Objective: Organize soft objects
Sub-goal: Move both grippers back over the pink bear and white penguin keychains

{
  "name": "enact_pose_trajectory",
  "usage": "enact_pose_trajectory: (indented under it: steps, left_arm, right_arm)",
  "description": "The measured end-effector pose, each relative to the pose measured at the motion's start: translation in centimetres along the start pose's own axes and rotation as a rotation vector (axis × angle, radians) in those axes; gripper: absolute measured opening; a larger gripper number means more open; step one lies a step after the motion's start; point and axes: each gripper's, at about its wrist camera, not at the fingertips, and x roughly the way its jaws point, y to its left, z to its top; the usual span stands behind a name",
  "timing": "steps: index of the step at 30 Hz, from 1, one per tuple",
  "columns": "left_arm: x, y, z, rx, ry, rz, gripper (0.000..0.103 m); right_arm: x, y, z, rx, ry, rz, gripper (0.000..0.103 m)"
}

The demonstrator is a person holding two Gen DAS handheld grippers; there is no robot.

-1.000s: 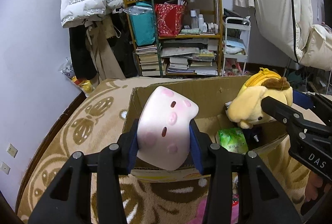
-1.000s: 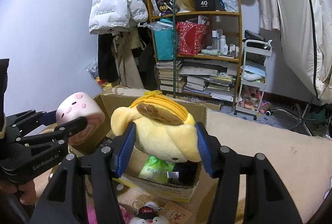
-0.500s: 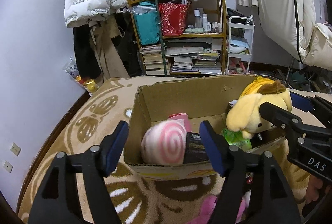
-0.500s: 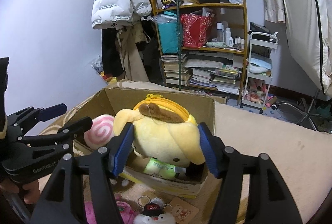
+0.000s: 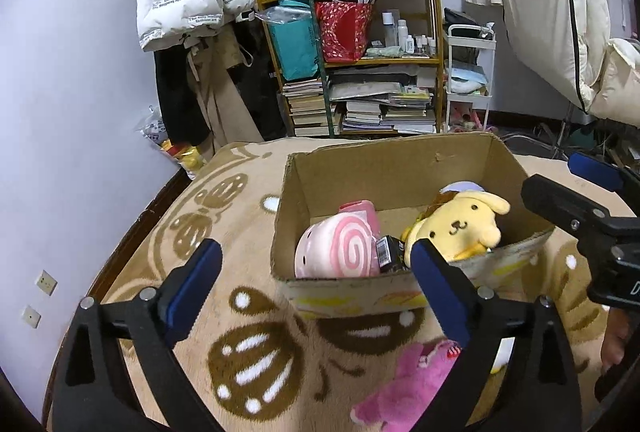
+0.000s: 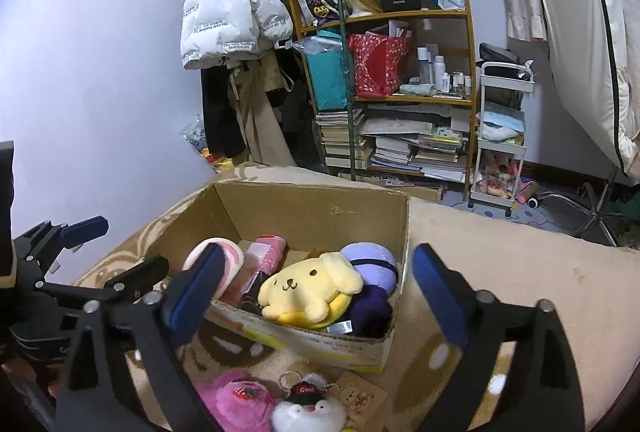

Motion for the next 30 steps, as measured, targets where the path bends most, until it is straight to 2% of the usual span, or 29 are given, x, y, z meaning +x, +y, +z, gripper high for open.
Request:
enact_pose_trajectory:
  steps: [4, 13, 20, 30]
  left_arm:
    - [-1.4, 0.3, -0.5, -0.019, 0.009, -0.003, 0.099]
    - [-4.4, 0.5, -2.1, -0.036, 0.06, -0.038, 0.1]
    - [-5.9, -0.2, -2.7, -0.016, 0.087, -0.055, 0.1]
    - [-4.8, -0.8, -3.9, -0.018, 0.161, -0.099, 0.1]
  right_arm:
    - [-1.0, 0.0, 0.1, 0.013, 0.002, 0.009, 0.103]
    - [-3.7, 0.4, -0.1, 0.025, -0.001, 0.02, 0.103]
    - [-5.4, 0.5, -0.5, 0.052, 0.028, 0.021, 0.103]
    - [-5.2, 0.2, -1.8, 0.104, 0.101, 0.026, 0.103]
